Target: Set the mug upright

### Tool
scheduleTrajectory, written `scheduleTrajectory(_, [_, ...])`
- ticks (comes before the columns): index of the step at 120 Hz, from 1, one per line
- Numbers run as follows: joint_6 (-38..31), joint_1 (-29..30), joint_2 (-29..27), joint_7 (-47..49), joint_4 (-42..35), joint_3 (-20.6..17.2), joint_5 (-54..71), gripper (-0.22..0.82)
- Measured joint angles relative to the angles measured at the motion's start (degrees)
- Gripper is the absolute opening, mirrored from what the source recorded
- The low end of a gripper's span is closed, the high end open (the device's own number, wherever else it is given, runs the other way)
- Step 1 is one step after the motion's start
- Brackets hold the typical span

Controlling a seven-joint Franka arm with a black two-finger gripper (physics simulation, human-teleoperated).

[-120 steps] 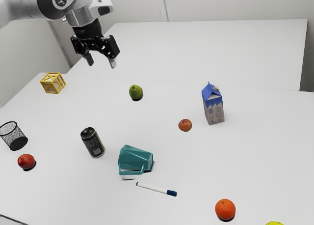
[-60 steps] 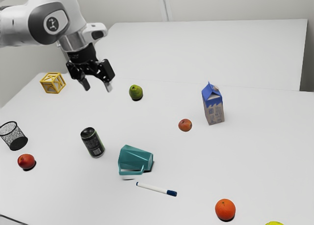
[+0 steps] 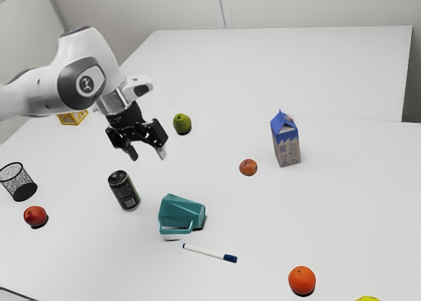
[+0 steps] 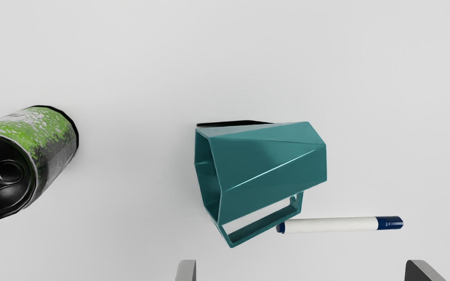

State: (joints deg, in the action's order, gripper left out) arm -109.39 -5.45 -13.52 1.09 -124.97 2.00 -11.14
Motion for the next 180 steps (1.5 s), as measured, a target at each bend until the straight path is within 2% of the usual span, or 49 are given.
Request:
scheduleTrajectory(50, [-13.26, 0.01, 1.46, -5.14, -8.92, 1.21, -10.25, 0.58])
scheduleTrajectory(80, [-18.17, 0.6, 2.94, -10.08, -12.0, 1.74, -16.14, 0.58])
scheduleTrajectory(180, [-24.58, 1.39, 8.65, -29.74, -18.97, 3.97, -39.94, 0.58])
